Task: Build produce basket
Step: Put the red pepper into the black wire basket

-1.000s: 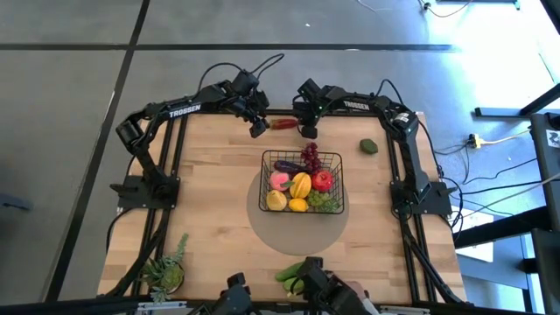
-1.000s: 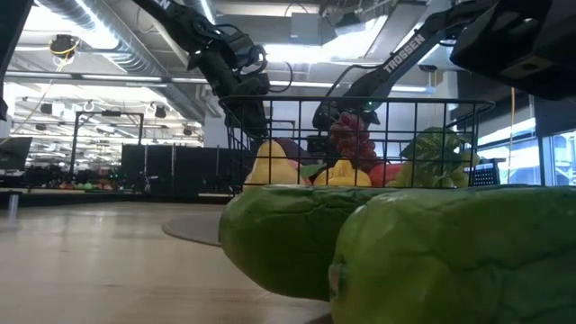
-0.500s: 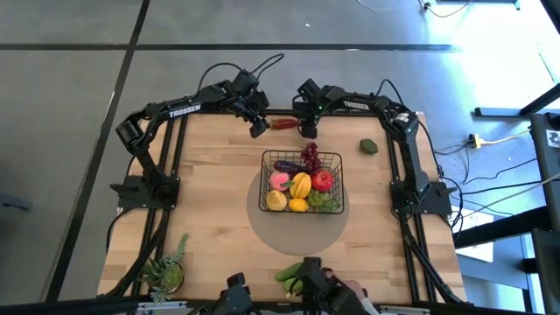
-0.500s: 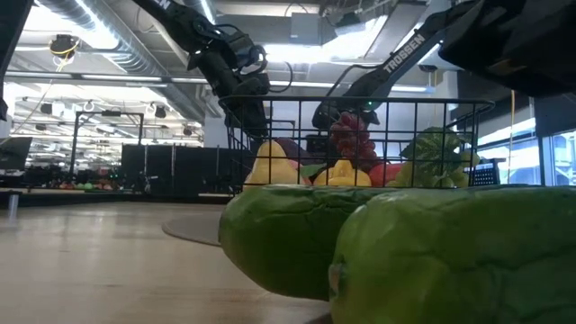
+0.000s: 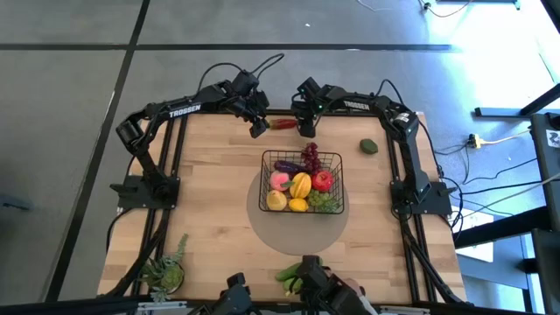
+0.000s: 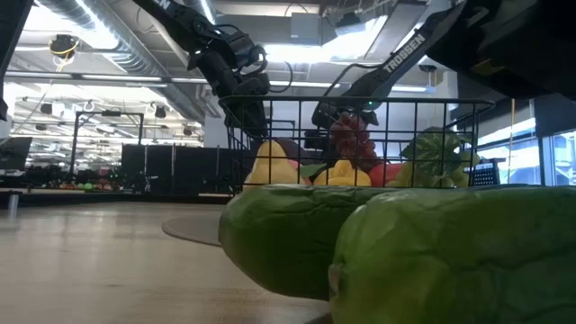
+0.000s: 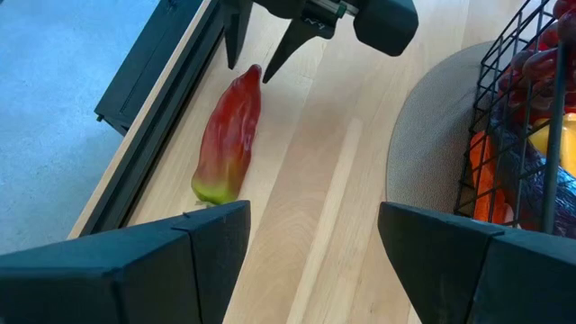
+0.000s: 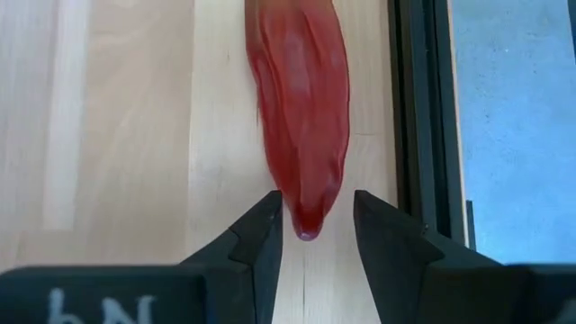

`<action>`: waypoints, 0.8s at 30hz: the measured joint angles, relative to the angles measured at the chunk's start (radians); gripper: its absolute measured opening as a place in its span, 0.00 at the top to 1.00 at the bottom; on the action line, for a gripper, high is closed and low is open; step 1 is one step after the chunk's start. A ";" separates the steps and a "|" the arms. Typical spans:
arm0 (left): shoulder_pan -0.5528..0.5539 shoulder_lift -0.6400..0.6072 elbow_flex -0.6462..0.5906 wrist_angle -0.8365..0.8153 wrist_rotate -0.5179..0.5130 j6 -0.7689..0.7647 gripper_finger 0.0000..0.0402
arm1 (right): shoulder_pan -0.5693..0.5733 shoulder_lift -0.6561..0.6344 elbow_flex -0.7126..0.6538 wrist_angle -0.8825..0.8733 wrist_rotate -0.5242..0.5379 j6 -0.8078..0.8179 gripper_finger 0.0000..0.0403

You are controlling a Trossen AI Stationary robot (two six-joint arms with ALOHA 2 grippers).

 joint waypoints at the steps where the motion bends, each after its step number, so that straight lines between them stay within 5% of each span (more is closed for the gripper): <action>1: 0.000 0.000 0.000 0.000 0.000 0.000 0.42 | 0.000 0.000 0.000 0.000 0.000 0.003 0.67; 24: -0.001 0.000 0.000 0.000 0.000 -0.003 0.42 | 0.000 0.050 0.000 0.000 -0.008 0.050 0.73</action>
